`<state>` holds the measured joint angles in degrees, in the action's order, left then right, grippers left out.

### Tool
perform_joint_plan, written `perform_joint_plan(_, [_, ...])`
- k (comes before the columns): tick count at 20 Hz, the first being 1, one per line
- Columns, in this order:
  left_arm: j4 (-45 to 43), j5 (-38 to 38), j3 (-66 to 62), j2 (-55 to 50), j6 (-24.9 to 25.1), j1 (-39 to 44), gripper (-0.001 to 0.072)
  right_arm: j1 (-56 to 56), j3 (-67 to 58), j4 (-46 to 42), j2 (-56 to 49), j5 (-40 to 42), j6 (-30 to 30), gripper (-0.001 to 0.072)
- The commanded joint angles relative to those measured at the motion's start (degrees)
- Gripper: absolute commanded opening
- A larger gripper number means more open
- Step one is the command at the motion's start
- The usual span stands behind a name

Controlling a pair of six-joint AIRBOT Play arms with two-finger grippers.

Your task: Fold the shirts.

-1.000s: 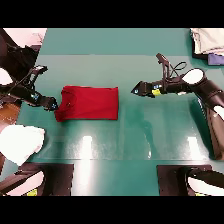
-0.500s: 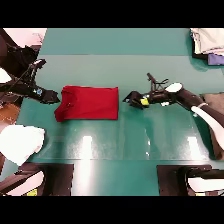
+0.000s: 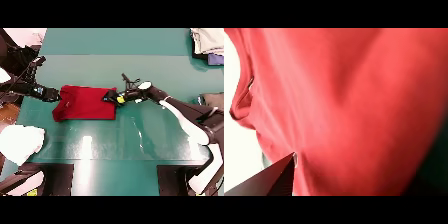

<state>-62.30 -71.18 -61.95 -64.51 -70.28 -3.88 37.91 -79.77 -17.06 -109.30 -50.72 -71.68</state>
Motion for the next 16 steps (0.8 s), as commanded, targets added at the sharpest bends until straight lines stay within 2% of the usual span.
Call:
perform_joint_plan(1, [0.2, 0.0, 0.0, 0.0, 0.3, 0.0, 0.0031, 3.7, -5.4, 0.9, -3.7, 2.1, 0.2, 0.032])
perform_joint_plan(2, [0.2, 0.0, 0.0, 0.0, 0.3, 0.0, 0.0031, 3.8, -5.7, 0.9, -3.7, 3.0, 0.4, 0.0151])
perform_joint_plan(3, [0.2, -0.2, 0.0, 0.0, 0.3, 0.0, 0.0031, 3.7, -6.3, 0.9, -3.7, 2.9, 1.4, 0.002])
perform_joint_plan(5, [0.3, -1.0, 0.0, 0.0, 0.2, 0.0, 0.0022, 2.2, -5.9, 0.3, -1.9, 3.7, 1.7, 0.0019])
perform_joint_plan(8, [0.2, -2.3, 0.0, 0.0, 0.1, 2.0, 0.0022, -4.1, 0.3, -4.8, 7.4, 7.5, 1.6, 0.0017])
perform_joint_plan(10, [0.3, -1.7, 0.0, 0.0, -0.3, 5.0, 0.0022, -11.7, 6.6, -9.5, 15.6, 7.0, -0.6, 0.0017])
perform_joint_plan(14, [3.7, 3.0, 0.0, 0.0, -0.4, 12.3, 0.0022, -31.4, 19.9, -24.6, 33.8, 5.9, -9.7, 0.0017])
perform_joint_plan(16, [5.9, 5.0, 0.0, 0.0, -0.4, 14.7, 0.0022, -41.6, 23.8, -29.7, 40.8, 3.9, -10.2, 0.0017])
